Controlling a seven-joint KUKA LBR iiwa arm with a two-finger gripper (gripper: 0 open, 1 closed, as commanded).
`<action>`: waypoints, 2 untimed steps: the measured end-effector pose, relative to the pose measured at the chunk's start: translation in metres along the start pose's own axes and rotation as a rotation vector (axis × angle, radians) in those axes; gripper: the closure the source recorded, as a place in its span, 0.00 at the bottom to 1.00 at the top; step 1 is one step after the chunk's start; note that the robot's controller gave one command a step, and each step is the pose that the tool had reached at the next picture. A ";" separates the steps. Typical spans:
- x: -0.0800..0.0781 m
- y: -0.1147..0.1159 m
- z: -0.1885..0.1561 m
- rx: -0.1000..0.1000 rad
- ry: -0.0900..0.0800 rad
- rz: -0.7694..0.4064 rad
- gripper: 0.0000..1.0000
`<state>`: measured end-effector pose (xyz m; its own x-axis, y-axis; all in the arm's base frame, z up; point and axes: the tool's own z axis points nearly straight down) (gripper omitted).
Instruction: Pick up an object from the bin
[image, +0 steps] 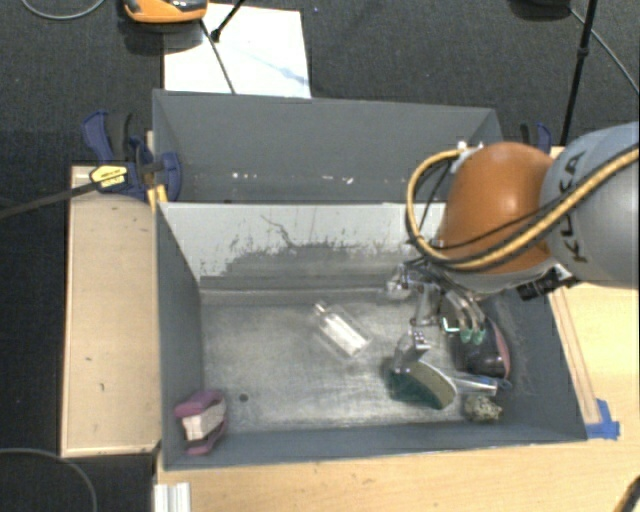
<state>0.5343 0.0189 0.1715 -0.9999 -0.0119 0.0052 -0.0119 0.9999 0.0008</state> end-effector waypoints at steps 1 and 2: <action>-0.020 0.069 0.100 -0.002 -0.013 0.218 0.00; -0.037 0.053 0.070 -0.002 -0.011 0.436 0.00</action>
Offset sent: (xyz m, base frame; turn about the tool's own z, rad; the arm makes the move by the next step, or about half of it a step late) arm 0.0162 0.0676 -0.1015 0.2194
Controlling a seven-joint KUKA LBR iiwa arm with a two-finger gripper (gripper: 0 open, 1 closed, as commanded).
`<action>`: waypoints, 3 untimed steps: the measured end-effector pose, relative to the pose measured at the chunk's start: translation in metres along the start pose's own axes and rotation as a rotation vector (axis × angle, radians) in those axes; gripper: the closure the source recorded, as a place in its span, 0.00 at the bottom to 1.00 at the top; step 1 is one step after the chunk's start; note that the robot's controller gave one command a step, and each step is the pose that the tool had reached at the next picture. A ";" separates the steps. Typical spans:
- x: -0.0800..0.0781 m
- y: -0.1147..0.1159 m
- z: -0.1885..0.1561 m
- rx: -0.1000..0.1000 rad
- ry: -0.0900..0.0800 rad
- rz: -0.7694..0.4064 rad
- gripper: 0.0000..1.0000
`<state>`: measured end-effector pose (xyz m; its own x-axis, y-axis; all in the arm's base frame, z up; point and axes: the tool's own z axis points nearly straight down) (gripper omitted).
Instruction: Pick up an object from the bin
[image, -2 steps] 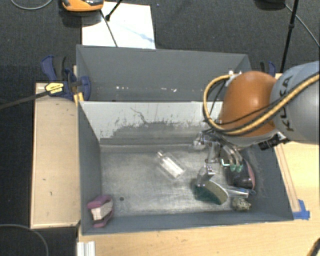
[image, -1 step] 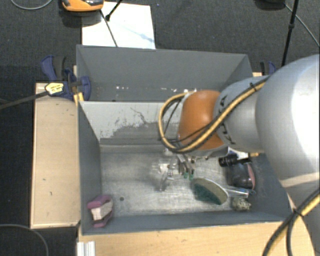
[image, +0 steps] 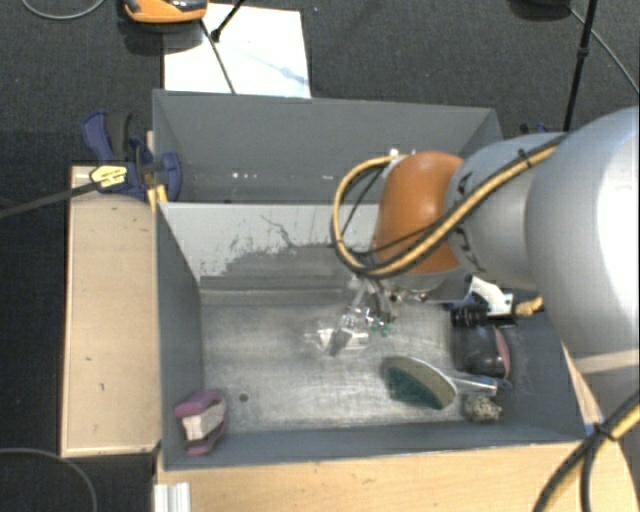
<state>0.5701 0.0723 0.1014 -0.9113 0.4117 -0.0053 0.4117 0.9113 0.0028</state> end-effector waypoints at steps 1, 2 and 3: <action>-0.004 0.021 0.001 0.001 0.003 0.279 0.00; -0.011 -0.002 0.028 -0.002 0.001 0.435 0.00; -0.018 0.012 0.029 0.001 0.006 0.635 0.00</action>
Offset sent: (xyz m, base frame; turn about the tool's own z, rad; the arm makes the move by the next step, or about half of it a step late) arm 0.0115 0.0168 -0.0014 0.2806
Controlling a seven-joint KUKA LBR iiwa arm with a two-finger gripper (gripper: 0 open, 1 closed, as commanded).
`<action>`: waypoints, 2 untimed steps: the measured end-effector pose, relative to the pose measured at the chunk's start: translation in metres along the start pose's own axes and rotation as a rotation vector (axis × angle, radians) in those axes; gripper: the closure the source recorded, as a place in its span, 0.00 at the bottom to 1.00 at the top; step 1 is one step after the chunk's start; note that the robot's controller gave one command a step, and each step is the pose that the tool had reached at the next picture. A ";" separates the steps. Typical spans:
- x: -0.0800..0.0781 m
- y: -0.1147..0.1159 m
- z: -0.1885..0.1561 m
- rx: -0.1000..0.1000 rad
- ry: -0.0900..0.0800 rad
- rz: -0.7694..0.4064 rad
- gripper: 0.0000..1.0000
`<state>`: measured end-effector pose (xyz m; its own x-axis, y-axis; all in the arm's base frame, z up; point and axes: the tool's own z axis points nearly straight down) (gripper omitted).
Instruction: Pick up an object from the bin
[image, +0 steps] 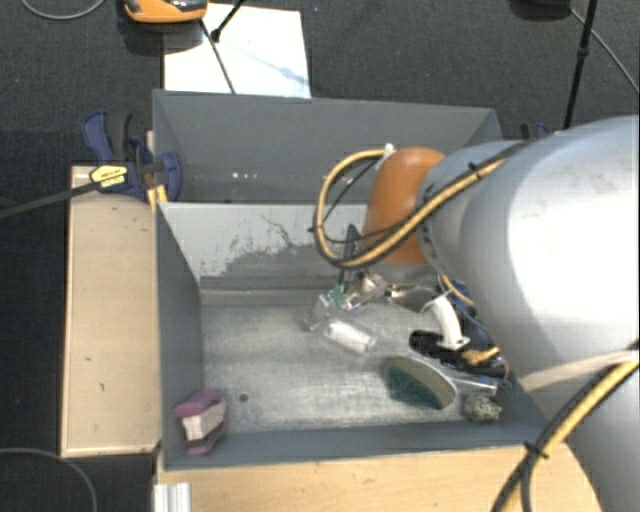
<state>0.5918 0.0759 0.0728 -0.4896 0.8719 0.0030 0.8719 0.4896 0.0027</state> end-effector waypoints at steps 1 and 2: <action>-0.007 0.000 -0.002 -0.008 -0.016 0.001 1.00; -0.009 0.000 -0.007 0.001 -0.006 -0.004 1.00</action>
Offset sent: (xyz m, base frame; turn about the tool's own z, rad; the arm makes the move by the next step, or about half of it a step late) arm 0.0000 0.0000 0.0000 0.0000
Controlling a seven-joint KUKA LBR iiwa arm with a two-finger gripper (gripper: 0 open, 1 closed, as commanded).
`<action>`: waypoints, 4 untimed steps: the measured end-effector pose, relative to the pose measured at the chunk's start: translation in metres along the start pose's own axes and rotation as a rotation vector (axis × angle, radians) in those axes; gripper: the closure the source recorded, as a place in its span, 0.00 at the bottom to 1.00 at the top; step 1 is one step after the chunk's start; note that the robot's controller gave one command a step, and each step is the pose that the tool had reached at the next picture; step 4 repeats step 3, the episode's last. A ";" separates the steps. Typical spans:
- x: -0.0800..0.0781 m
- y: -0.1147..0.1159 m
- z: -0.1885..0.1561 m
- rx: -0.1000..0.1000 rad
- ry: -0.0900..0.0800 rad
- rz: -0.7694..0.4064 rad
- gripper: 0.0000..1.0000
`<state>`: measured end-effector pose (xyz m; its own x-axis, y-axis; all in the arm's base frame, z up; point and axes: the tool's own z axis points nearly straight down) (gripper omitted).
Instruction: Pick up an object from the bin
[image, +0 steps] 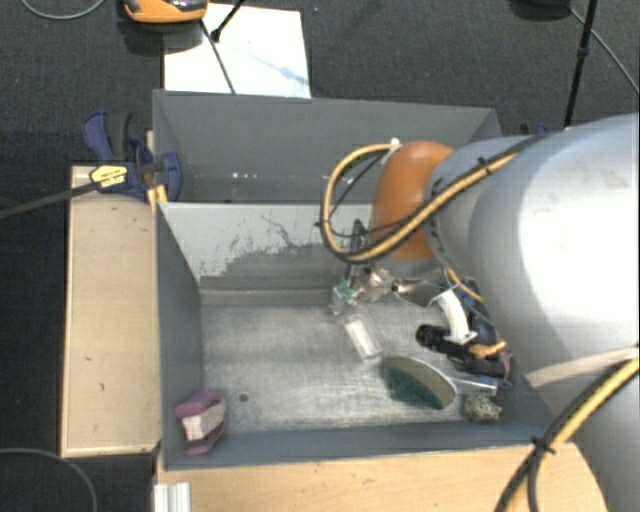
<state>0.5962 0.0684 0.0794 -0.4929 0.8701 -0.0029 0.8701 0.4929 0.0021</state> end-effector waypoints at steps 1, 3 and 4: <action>-0.001 0.001 -0.030 -0.002 0.000 -0.009 1.00; -0.002 0.002 -0.060 -0.003 -0.002 -0.027 1.00; -0.002 0.002 -0.060 -0.003 -0.002 -0.027 1.00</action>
Offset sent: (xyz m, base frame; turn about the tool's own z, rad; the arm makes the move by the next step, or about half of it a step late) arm -0.0001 0.0000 0.0282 0.0000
